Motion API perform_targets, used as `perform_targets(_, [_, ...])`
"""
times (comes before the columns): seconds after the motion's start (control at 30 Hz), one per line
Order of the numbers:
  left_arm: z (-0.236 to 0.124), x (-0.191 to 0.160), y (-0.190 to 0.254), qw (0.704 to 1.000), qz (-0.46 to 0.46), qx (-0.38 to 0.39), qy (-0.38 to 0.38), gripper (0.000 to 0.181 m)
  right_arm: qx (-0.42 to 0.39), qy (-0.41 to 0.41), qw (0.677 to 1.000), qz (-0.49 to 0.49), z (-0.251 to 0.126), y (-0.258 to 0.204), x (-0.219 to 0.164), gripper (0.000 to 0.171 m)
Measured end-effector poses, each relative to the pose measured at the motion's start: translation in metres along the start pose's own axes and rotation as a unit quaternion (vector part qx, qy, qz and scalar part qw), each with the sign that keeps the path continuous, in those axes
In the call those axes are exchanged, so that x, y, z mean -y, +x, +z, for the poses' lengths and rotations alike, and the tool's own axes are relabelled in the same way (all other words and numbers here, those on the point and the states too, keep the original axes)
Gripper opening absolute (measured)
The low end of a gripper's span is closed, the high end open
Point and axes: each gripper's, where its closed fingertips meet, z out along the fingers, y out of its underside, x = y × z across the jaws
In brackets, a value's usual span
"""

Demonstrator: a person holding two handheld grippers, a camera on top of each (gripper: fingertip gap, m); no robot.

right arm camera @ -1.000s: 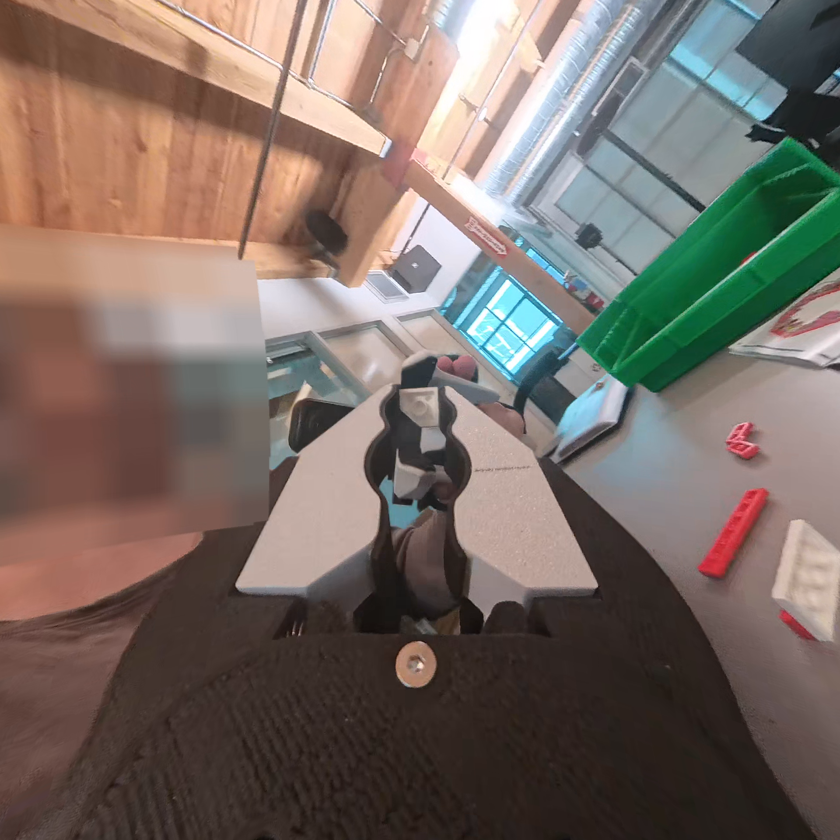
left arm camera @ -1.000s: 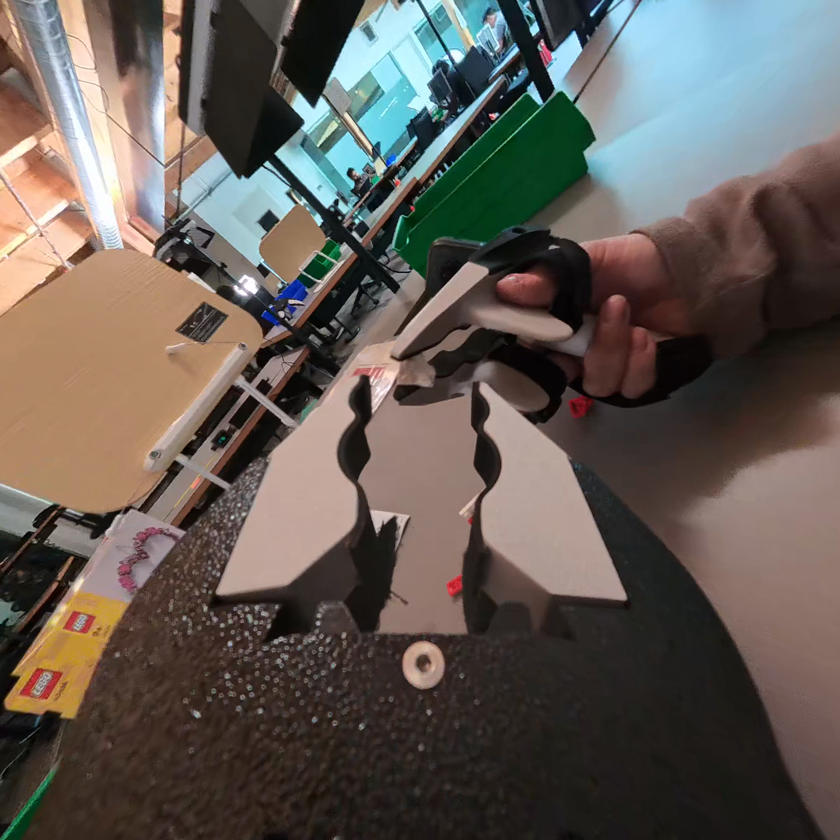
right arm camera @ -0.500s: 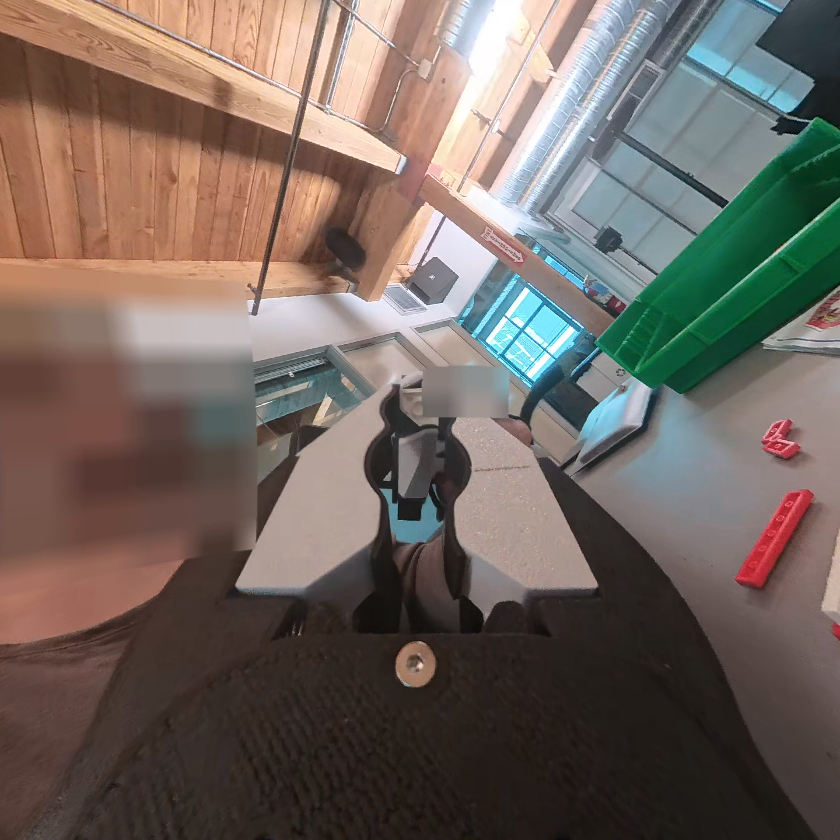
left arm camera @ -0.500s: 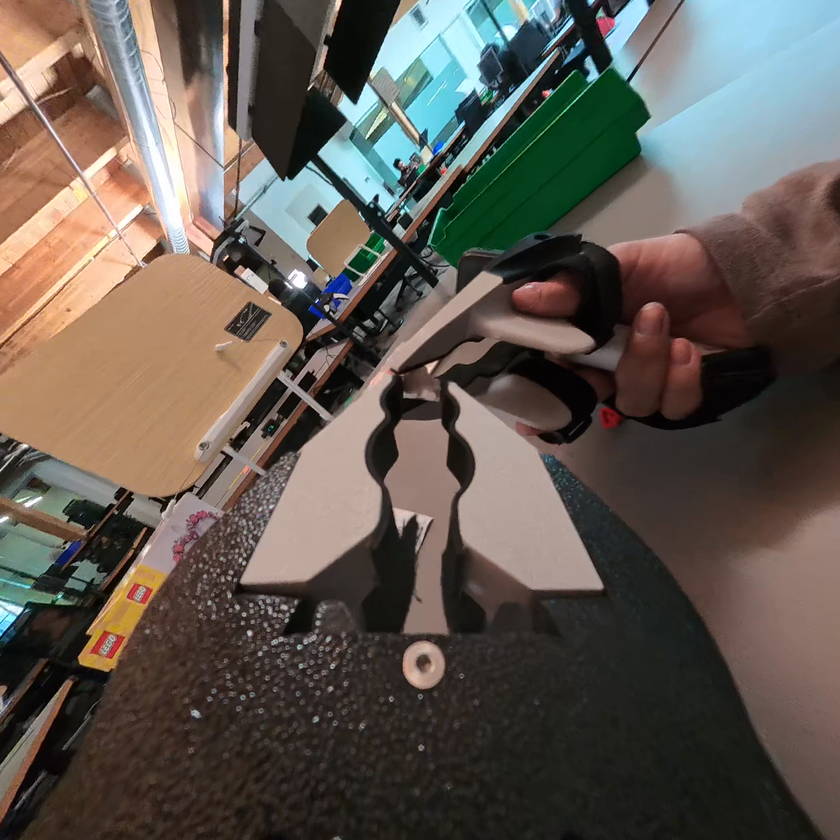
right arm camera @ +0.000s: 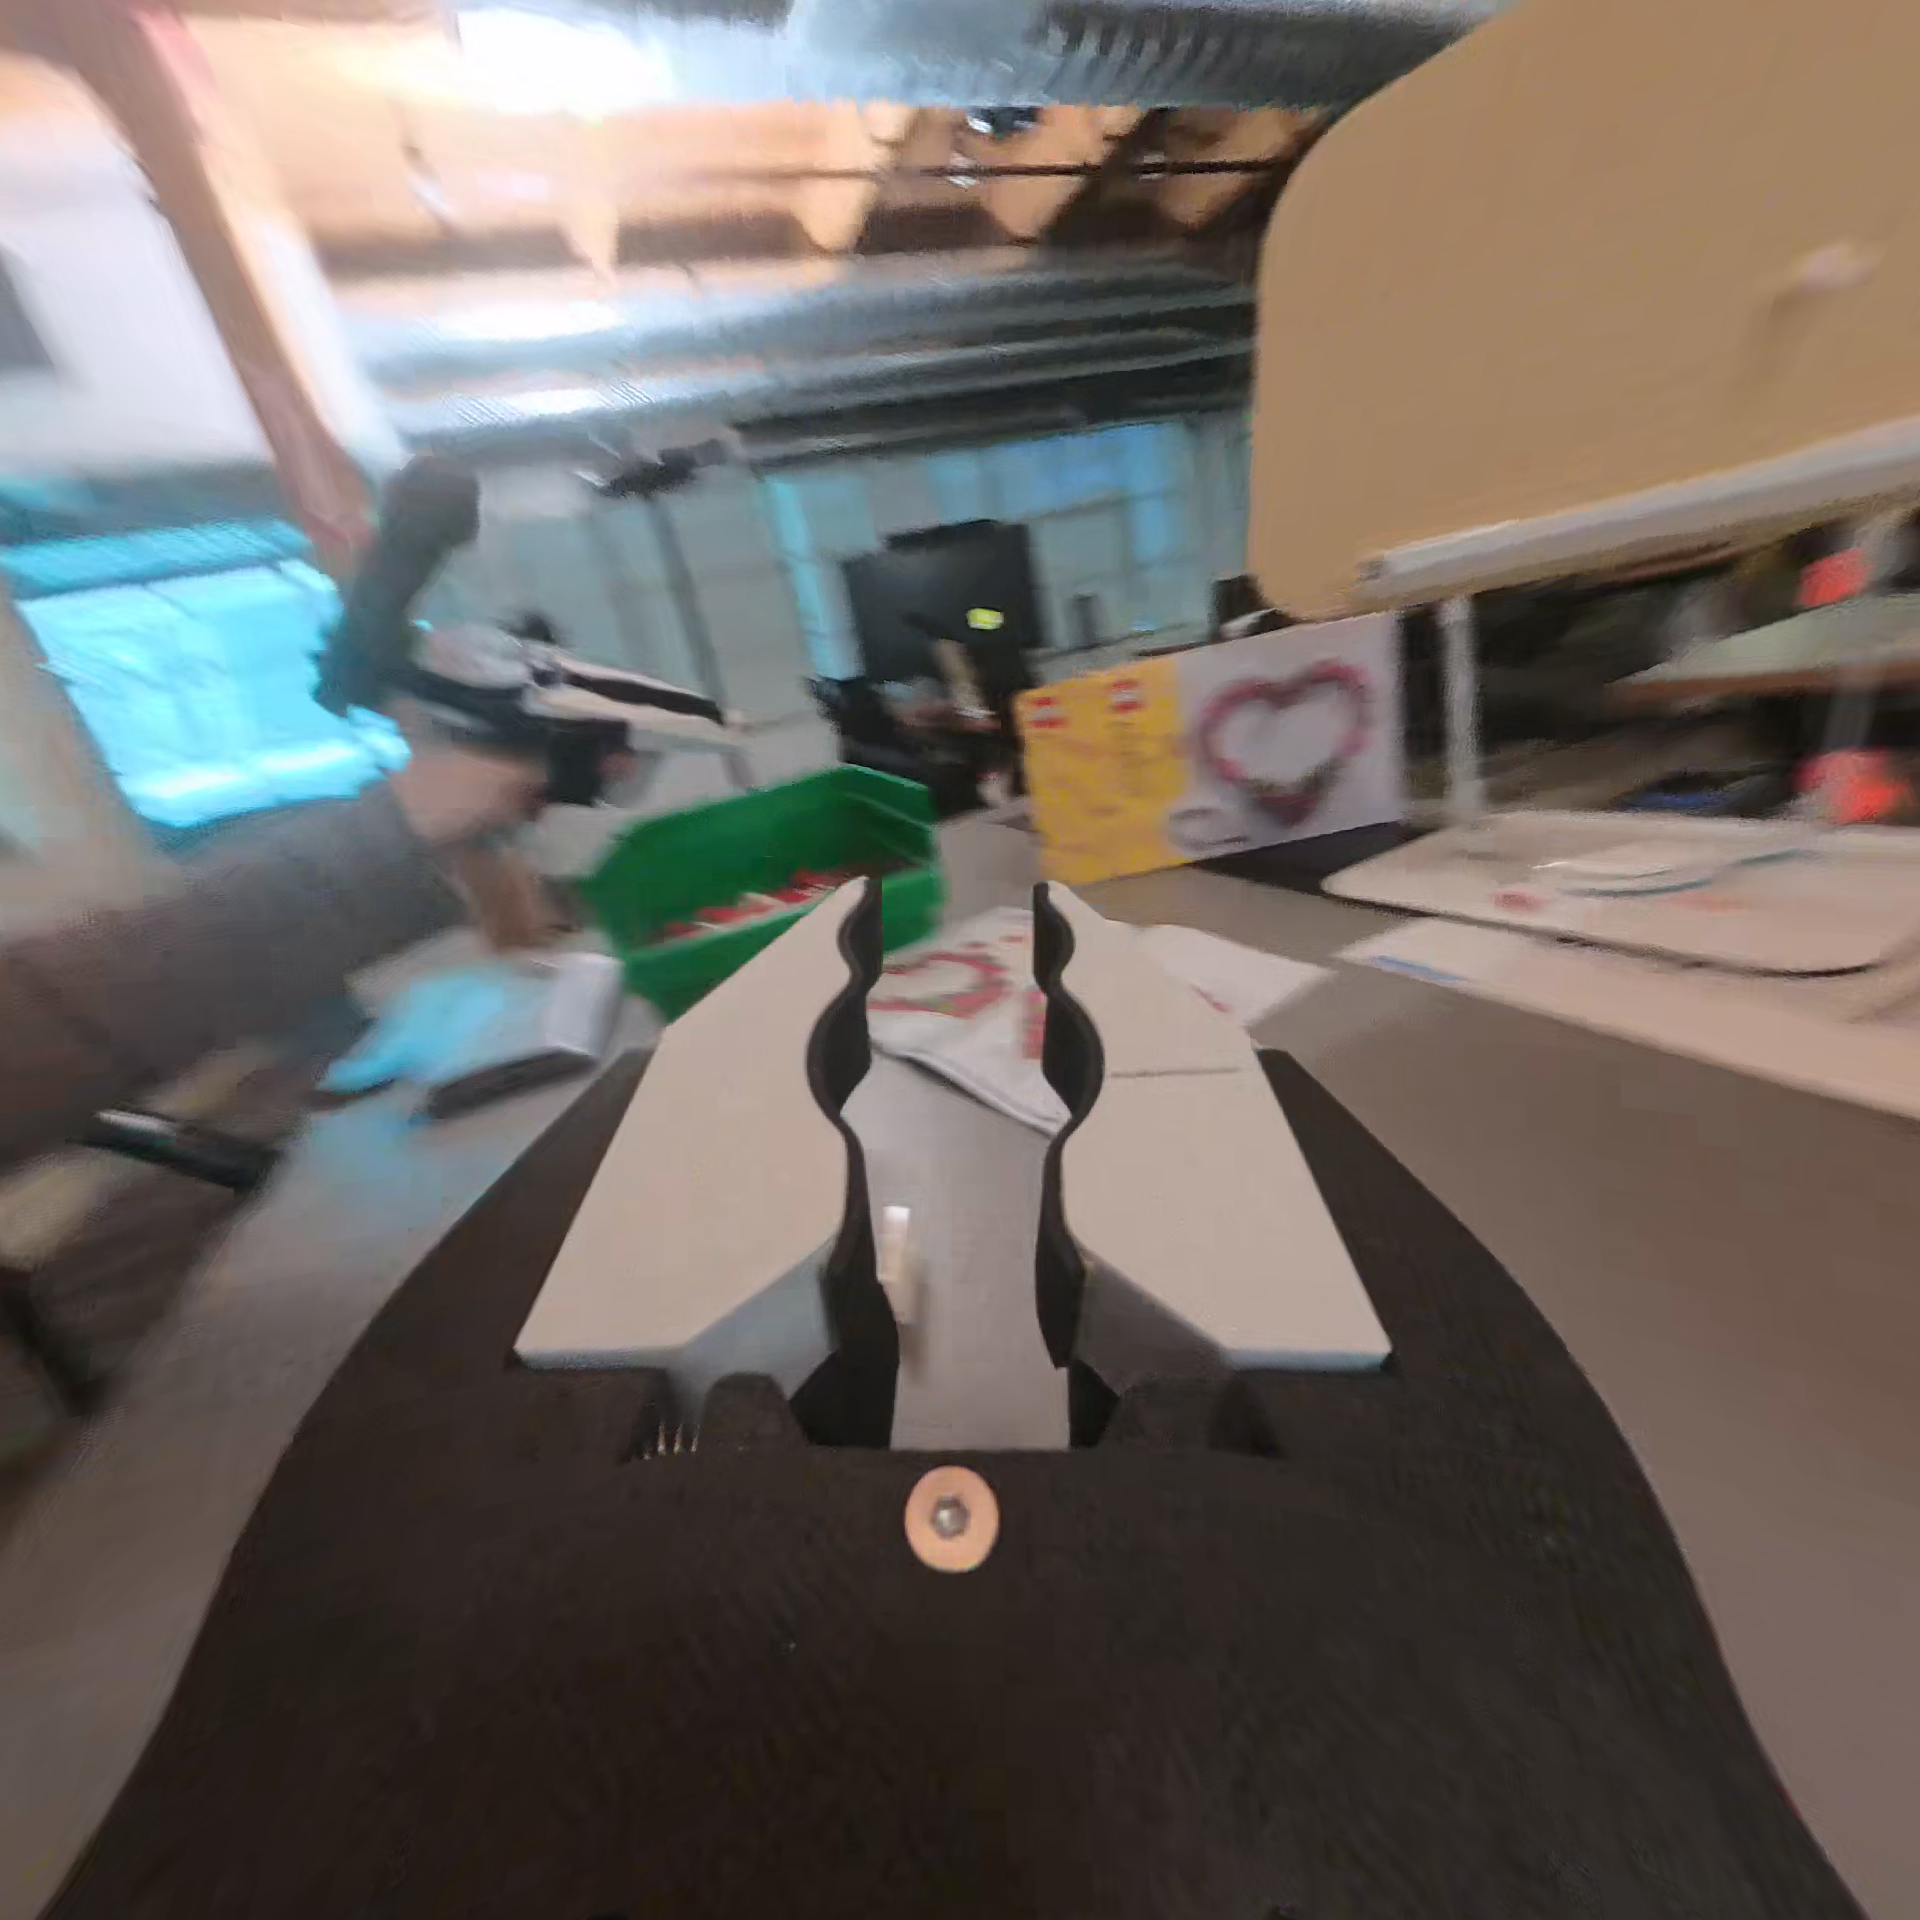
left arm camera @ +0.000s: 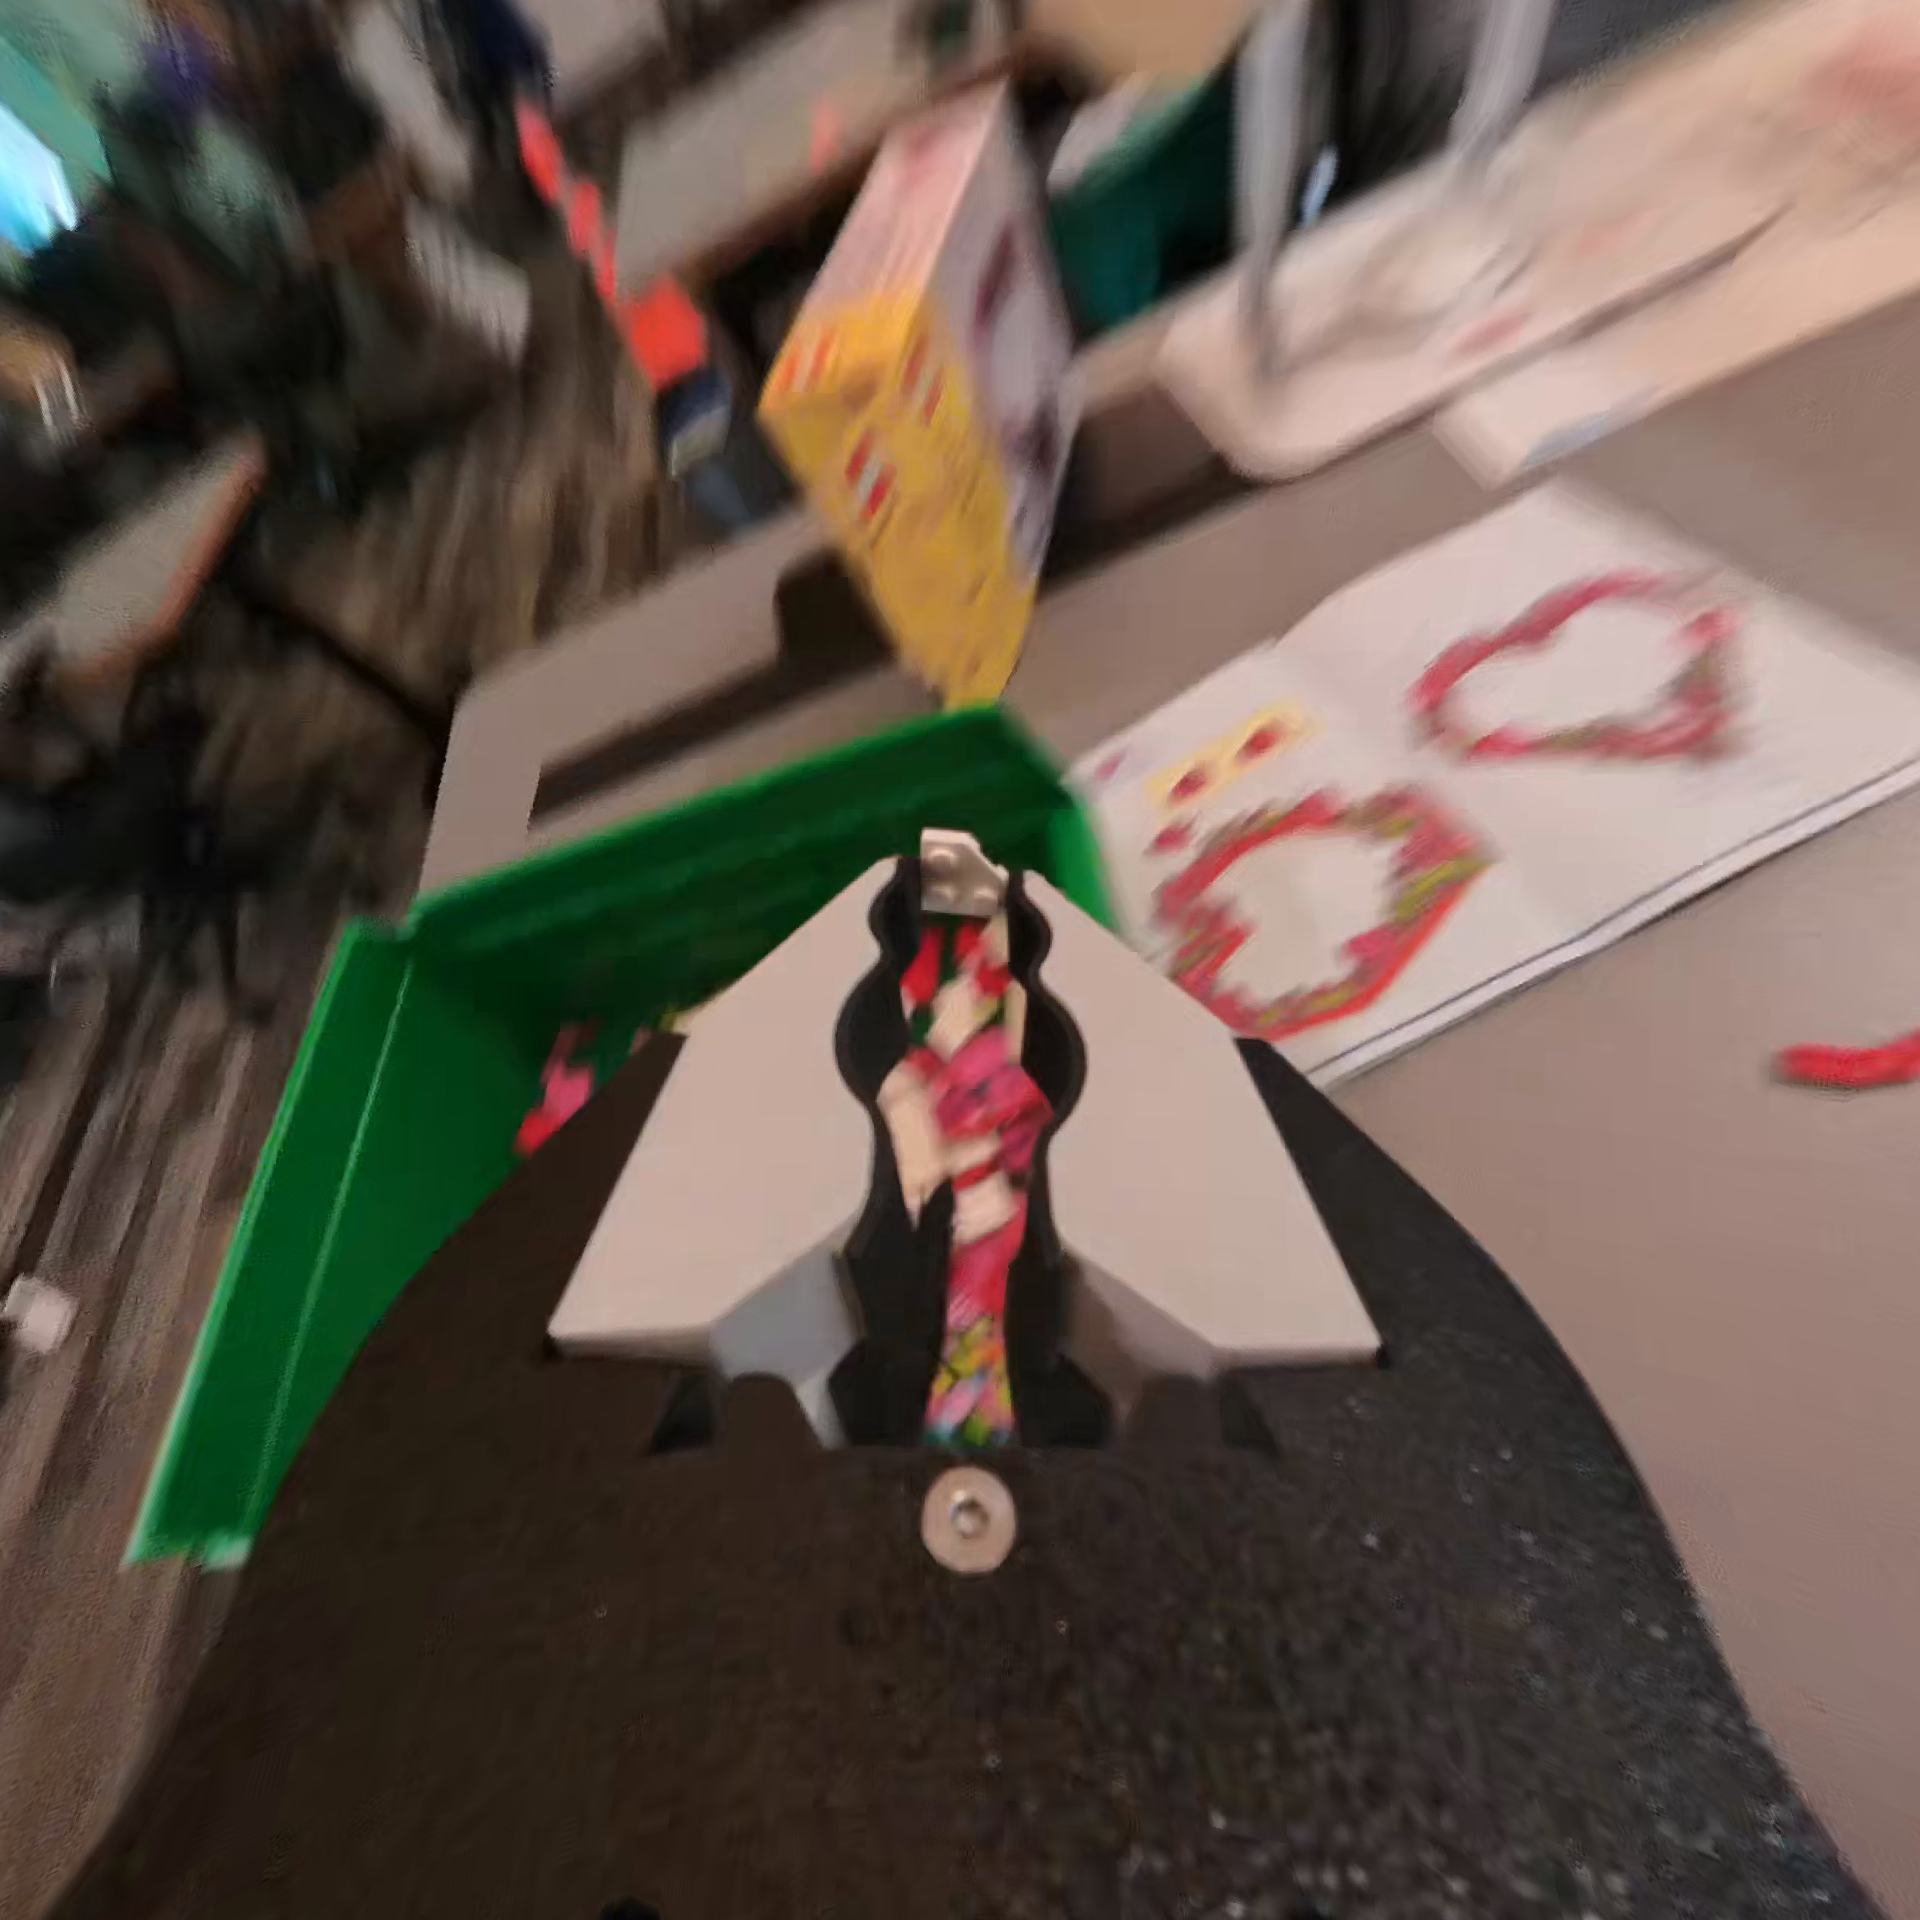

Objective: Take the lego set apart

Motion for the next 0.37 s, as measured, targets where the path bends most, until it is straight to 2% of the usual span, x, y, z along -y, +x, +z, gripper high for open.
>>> perform_targets(0.1, [0.020,-0.053,-0.032,0.984,-0.048,0.000,-0.169,0.038,-0.043,-0.005,0.996,-0.077,-0.003,0.005,-0.001,0.022])
perform_targets(0.17, [0.025,-0.071,-0.045,0.971,-0.054,0.017,-0.231,0.053,-0.058,-0.002,0.992,-0.114,-0.006,0.005,0.000,0.020])
perform_targets(0.27, [0.022,-0.076,-0.048,0.961,-0.003,0.038,-0.274,0.076,-0.084,0.014,0.981,-0.177,-0.011,0.007,0.009,0.012])
perform_targets(0.3, [0.019,-0.071,-0.040,0.961,0.018,0.035,-0.273,0.077,-0.091,0.017,0.977,-0.194,-0.012,0.008,0.012,0.011])
perform_targets(0.33, [0.018,-0.061,-0.024,0.966,0.038,0.015,-0.255,0.071,-0.100,0.019,0.973,-0.209,-0.014,0.010,0.015,0.011])
perform_targets(0.37, [0.017,-0.050,0.003,0.971,0.061,-0.028,-0.230,0.065,-0.110,0.019,0.968,-0.224,-0.017,0.013,0.017,0.010])
